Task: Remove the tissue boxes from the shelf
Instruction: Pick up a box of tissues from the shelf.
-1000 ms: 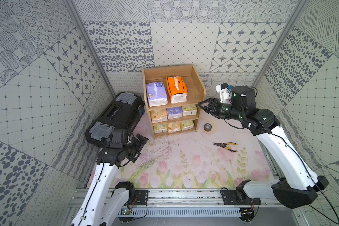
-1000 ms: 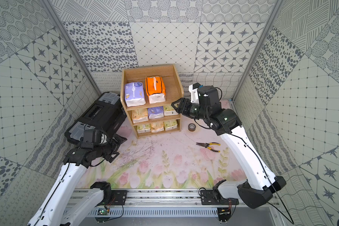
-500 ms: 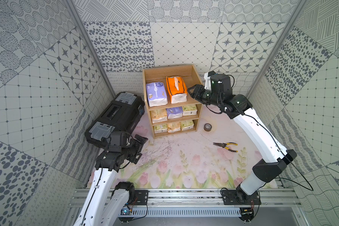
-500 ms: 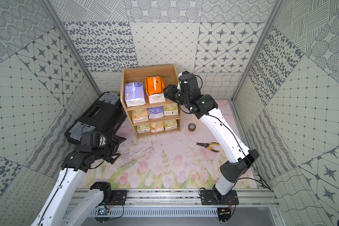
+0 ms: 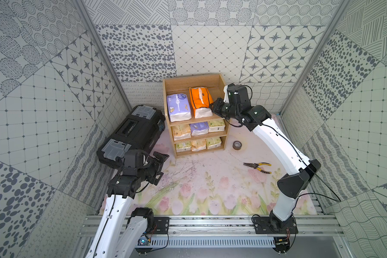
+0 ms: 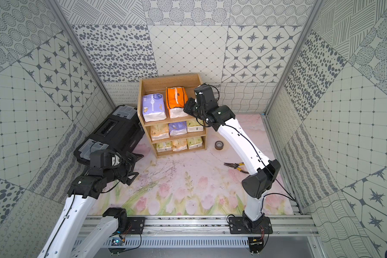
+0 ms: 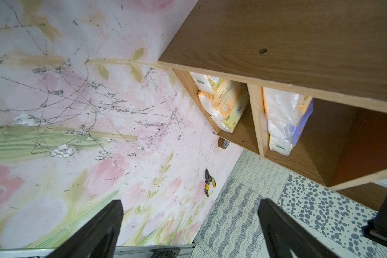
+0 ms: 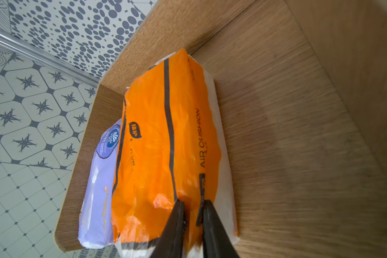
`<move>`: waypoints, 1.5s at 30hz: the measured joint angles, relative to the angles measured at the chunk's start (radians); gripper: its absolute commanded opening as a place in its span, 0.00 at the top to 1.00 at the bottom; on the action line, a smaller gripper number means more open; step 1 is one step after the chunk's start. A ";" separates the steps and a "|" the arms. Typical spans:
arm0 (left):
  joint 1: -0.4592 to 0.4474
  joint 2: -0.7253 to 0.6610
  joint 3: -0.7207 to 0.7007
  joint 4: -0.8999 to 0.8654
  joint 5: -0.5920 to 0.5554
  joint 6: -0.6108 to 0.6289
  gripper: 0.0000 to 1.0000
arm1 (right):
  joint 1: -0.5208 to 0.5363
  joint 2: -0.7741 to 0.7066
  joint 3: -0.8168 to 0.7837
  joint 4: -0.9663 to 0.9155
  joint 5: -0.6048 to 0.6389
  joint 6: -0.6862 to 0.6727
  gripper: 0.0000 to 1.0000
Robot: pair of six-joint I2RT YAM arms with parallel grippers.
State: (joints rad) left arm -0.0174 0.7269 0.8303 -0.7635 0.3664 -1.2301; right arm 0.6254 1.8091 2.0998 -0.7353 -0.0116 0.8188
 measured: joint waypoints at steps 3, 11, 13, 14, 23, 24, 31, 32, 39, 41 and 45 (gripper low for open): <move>0.000 -0.018 0.017 0.000 0.022 -0.008 0.01 | 0.002 0.000 0.000 0.000 0.000 0.005 1.00; -0.092 0.010 0.190 0.027 0.063 -0.041 0.00 | 0.002 -0.079 -0.062 -0.002 -0.006 0.024 1.00; -0.141 0.039 0.246 0.050 0.063 -0.049 0.00 | 0.002 -0.122 -0.092 -0.002 -0.007 0.031 1.00; -0.171 0.055 0.272 0.065 0.061 -0.051 0.01 | 0.002 -0.146 -0.110 -0.002 -0.009 0.038 1.00; -0.413 0.209 0.345 0.292 -0.042 -0.102 0.00 | 0.003 -0.318 -0.272 0.000 -0.034 0.103 1.00; -0.435 0.233 0.347 0.320 -0.058 -0.105 0.00 | 0.003 -0.328 -0.286 0.000 -0.038 0.113 1.00; -0.547 0.417 0.409 0.519 -0.144 -0.128 0.00 | 0.003 -0.392 -0.375 0.004 -0.078 0.186 1.00; -0.555 0.440 0.416 0.544 -0.157 -0.134 0.00 | 0.003 -0.403 -0.389 0.008 -0.084 0.198 1.00; -0.592 0.560 0.455 0.661 -0.222 -0.175 0.05 | 0.003 -0.459 -0.458 0.043 -0.117 0.262 1.00; -0.603 0.585 0.462 0.691 -0.243 -0.186 0.12 | 0.003 -0.471 -0.479 0.053 -0.122 0.275 1.00; -0.623 0.602 0.458 0.735 -0.283 -0.200 0.27 | 0.003 -0.487 -0.505 0.060 -0.127 0.294 1.00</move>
State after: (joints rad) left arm -0.6399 1.3293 1.2881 -0.0280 0.0837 -1.4303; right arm 0.6281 1.3224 1.5951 -0.6754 -0.1383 1.1126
